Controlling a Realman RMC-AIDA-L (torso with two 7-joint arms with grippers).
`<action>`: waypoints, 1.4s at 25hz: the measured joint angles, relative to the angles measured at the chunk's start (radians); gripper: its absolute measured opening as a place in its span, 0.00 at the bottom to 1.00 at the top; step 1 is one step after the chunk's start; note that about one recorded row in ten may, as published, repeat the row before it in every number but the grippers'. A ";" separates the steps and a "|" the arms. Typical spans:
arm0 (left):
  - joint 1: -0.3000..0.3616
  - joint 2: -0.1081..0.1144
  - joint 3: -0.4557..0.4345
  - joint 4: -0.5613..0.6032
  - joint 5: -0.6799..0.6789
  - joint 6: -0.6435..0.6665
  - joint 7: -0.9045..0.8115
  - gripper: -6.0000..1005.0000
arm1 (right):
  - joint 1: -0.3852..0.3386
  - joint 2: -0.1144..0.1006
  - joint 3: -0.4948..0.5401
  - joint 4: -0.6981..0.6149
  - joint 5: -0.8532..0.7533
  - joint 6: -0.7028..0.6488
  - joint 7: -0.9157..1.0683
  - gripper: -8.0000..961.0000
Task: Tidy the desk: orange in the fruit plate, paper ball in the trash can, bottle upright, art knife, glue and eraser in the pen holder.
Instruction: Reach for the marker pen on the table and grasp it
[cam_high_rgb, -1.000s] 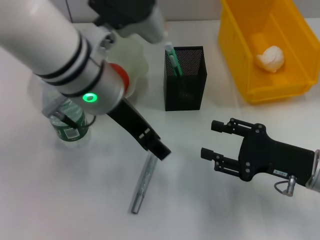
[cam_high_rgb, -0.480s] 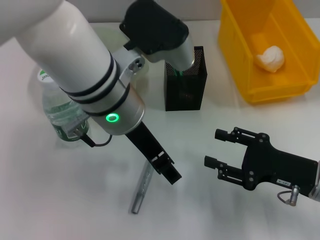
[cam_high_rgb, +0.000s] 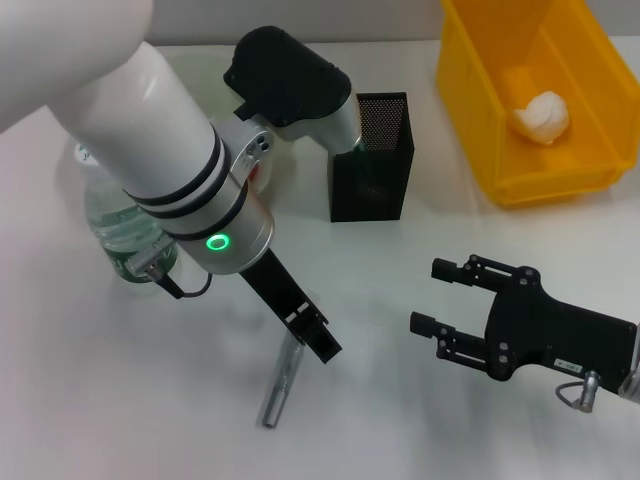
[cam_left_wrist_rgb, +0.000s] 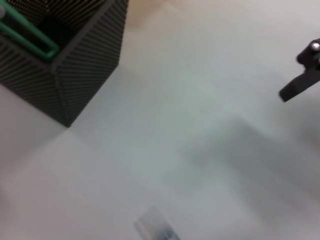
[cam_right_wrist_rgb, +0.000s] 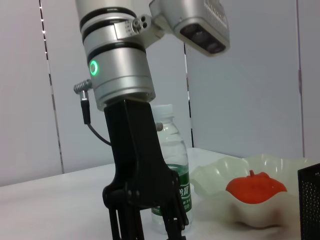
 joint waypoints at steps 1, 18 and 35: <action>0.000 0.000 0.001 -0.007 0.003 -0.005 0.001 0.73 | 0.000 0.000 0.001 0.000 0.000 0.000 0.000 0.70; -0.011 0.000 0.034 -0.103 -0.002 -0.087 0.013 0.73 | 0.000 0.000 0.001 0.001 0.000 0.012 0.000 0.70; -0.009 0.000 0.049 -0.158 -0.001 -0.140 0.042 0.73 | -0.001 0.000 0.004 0.013 0.000 0.012 0.003 0.70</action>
